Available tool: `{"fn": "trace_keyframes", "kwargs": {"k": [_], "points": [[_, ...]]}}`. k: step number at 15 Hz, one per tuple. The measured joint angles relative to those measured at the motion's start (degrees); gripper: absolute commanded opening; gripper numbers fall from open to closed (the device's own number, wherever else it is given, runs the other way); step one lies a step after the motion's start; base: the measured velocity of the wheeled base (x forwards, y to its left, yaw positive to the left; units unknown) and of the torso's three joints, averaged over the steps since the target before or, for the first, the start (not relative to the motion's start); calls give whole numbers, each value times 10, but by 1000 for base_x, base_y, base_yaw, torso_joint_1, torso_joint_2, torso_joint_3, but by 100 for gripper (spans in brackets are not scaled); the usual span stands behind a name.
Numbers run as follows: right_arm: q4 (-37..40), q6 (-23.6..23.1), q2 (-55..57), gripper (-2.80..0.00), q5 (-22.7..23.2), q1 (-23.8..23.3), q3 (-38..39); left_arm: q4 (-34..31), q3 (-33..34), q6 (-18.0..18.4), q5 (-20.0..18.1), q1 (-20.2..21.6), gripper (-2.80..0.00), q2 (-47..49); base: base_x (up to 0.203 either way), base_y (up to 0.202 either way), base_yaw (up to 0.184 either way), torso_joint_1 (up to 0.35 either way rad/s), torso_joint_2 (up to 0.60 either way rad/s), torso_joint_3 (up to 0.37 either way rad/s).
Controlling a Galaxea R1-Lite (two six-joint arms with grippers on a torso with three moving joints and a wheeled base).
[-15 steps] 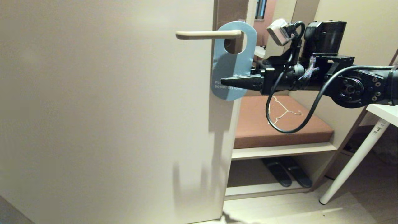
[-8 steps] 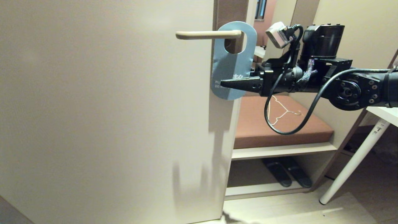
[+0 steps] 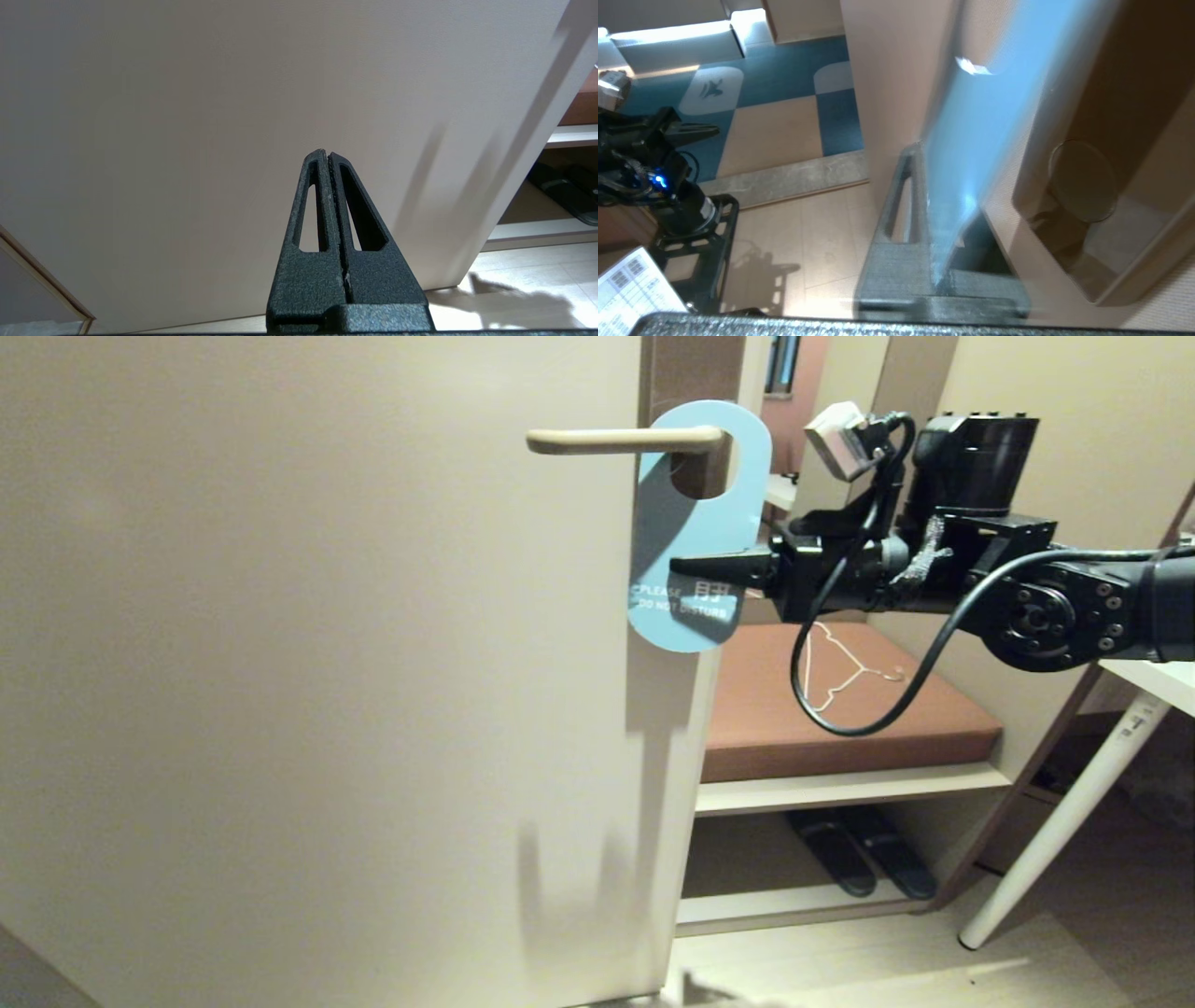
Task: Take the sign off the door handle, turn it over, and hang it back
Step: Take down the sign
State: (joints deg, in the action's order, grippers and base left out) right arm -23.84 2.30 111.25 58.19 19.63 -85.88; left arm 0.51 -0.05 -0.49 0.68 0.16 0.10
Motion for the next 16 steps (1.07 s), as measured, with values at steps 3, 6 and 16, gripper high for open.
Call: {"fn": "trace_keyframes", "kwargs": {"k": [3,6,16], "points": [[-1,-1,0,-280,0,-3,0,0,0,0,0,0,-280,0,0,0,0,0,0,0],[-2,-3,0,-280,-16,-5,1,0,0,0,0,0,-280,0,0,0,0,0,0,0],[-2,-15,-14,-280,-208,50,-3,0,0,0,0,0,-280,0,0,0,0,0,0,0]]}}
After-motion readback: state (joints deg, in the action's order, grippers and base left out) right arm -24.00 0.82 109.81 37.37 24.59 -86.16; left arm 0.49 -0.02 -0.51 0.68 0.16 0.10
